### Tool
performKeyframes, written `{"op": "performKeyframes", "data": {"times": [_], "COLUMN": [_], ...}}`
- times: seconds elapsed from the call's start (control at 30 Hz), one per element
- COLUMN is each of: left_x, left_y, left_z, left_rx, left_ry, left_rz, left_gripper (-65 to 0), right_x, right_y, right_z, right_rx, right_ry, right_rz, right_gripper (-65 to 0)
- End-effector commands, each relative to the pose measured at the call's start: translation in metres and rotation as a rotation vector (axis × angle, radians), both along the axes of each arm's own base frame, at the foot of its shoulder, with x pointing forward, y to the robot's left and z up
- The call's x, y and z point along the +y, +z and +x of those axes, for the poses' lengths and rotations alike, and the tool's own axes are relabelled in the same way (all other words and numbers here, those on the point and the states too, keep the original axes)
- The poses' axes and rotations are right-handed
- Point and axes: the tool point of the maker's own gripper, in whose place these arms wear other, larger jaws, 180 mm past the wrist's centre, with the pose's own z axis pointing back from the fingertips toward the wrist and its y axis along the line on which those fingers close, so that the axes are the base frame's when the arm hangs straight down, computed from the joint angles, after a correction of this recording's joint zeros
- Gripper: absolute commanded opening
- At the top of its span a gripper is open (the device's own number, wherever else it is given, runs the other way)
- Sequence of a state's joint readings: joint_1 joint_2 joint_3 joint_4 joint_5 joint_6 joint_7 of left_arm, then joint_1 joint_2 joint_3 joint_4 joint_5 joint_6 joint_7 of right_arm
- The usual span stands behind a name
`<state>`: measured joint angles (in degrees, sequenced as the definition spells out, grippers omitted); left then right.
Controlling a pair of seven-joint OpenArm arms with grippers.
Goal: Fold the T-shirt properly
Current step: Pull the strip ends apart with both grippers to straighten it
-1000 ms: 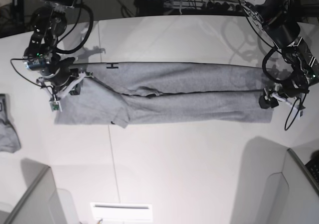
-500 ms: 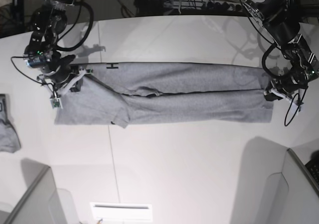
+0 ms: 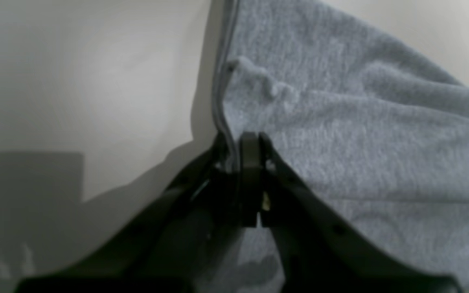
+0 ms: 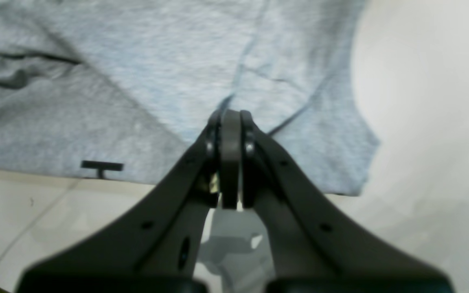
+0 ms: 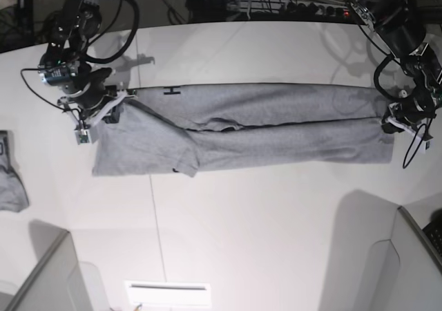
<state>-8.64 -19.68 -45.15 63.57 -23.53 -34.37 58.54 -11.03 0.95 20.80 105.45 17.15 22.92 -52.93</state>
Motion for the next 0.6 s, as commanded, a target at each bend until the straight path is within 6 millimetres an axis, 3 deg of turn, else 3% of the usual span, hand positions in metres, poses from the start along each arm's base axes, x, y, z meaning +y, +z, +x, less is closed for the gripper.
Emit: {"op": "performKeyframes", "data": {"times": [0.0,0.1,0.3,0.57], "left_x": [0.015,0.018,0.020,-0.004], "left_y": [0.017,0.033,0.059,0.075], "left_z": [0.004,0.003,-0.008,-0.019], "left_rx": [-0.023,-0.049,-0.078,-0.114], "left_ry": [0.002,-0.019,-0.060,-0.115], "left_rz": [0.053,0.119,0.239,0.306], "left_gripper": [-65.0,-65.0,-65.0,-65.0], "right_x": [-0.001,0.007,-0.010,-0.021], "right_y": [0.014,0.018,0.024,0.026], "right_z": [0.010,0.012,0.010,0.010], "right_rx": [-0.058,-0.079,-0.075,-0.070], "right_ry": [-0.002,0.000,-0.069,-0.093], "right_rz": [0.011,0.075,0.152,0.140], "right_gripper": [-65.0,-65.0,-65.0,-65.0]}}
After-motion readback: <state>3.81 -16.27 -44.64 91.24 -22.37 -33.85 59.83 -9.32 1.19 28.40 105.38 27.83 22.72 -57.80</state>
